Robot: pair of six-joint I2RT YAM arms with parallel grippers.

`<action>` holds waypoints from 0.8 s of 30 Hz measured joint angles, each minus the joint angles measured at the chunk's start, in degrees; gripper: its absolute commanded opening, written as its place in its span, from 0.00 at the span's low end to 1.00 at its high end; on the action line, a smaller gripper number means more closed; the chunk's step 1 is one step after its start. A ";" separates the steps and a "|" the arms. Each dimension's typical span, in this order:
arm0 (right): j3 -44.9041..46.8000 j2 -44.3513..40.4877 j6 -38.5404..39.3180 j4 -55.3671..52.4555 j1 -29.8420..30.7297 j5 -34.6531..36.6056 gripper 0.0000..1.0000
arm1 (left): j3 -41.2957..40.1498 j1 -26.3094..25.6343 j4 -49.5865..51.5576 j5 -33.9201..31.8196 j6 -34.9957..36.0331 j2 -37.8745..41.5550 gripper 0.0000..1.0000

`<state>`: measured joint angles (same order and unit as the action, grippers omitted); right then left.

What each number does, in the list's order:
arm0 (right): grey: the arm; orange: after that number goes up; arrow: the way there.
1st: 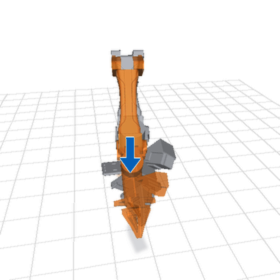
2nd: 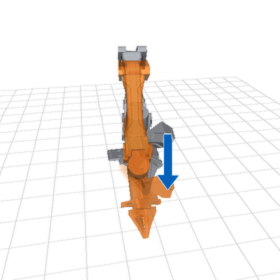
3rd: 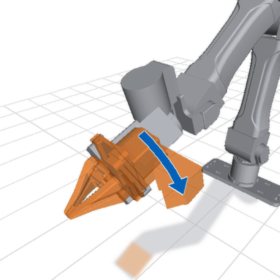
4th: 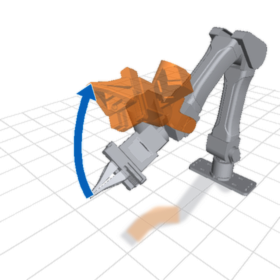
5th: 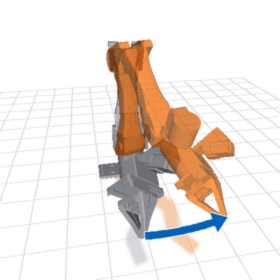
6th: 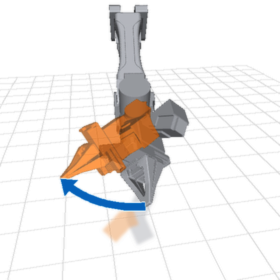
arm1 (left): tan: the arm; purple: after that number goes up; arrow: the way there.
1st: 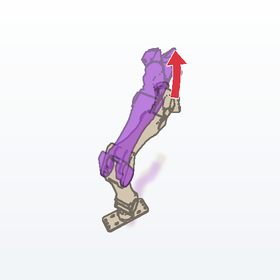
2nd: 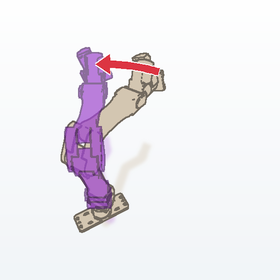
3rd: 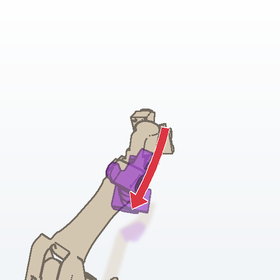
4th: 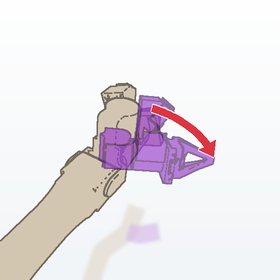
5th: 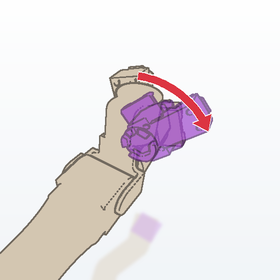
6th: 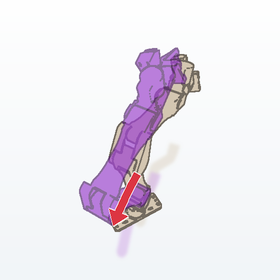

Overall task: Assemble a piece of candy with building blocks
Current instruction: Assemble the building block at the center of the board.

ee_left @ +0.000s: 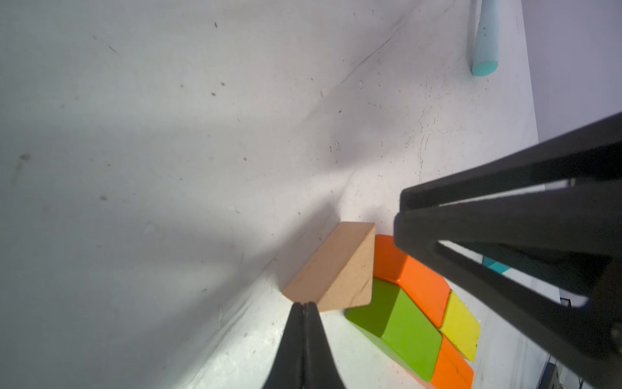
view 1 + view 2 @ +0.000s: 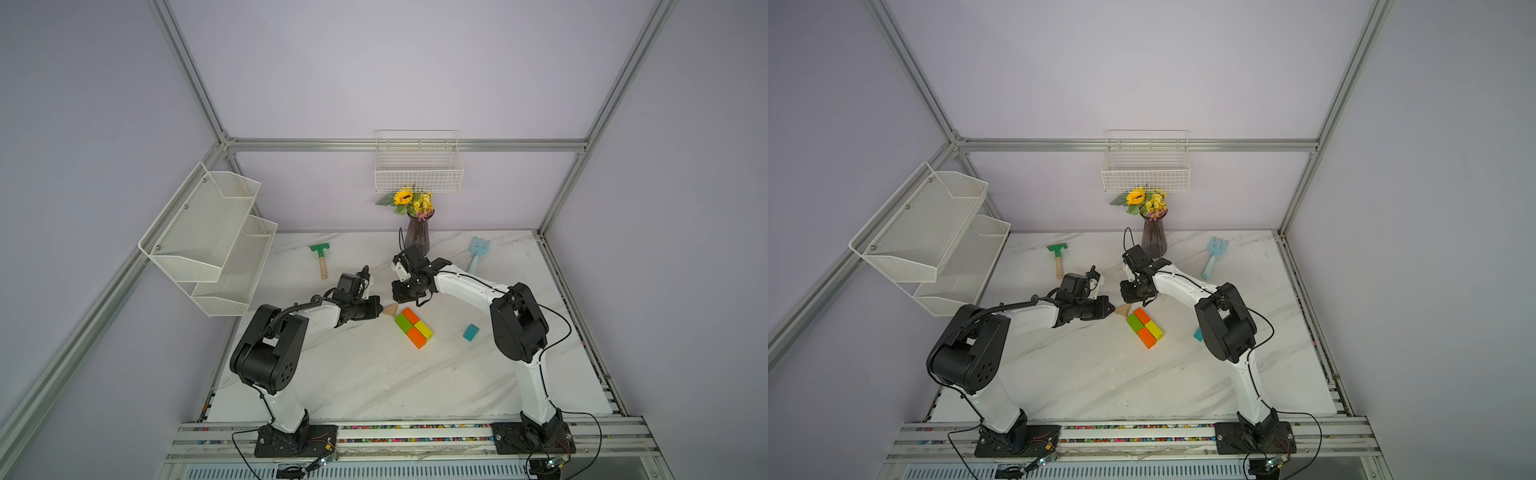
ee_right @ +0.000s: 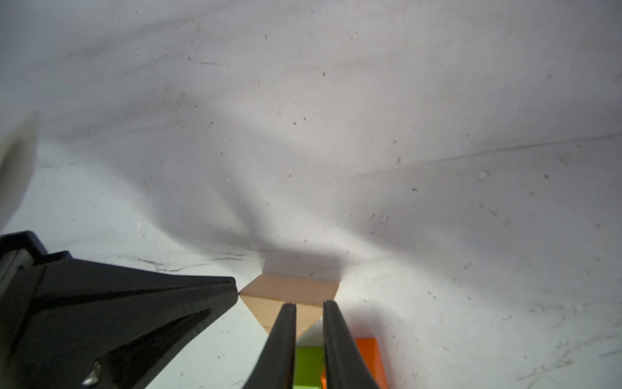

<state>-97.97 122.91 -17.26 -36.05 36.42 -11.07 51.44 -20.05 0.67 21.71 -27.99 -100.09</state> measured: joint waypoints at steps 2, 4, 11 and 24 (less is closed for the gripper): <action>0.24 0.00 0.00 0.00 0.00 0.13 0.20 | 0.42 -0.02 -0.09 0.07 0.00 -0.35 0.00; 0.55 0.00 0.00 -0.02 0.00 0.26 0.20 | 0.55 -0.13 -0.11 0.13 -0.02 -0.37 0.00; 1.31 -0.07 0.00 0.02 0.00 1.27 0.20 | 0.85 -1.09 -0.17 0.50 -0.09 -0.37 0.00; 3.43 -4.59 0.09 -0.09 0.00 2.19 0.08 | 0.04 -1.73 -0.13 0.52 -0.37 -0.37 0.00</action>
<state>-94.54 118.32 -17.17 -36.14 36.42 -8.88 51.48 -21.78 0.54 22.24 -28.36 -100.47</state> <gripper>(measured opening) 0.080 0.047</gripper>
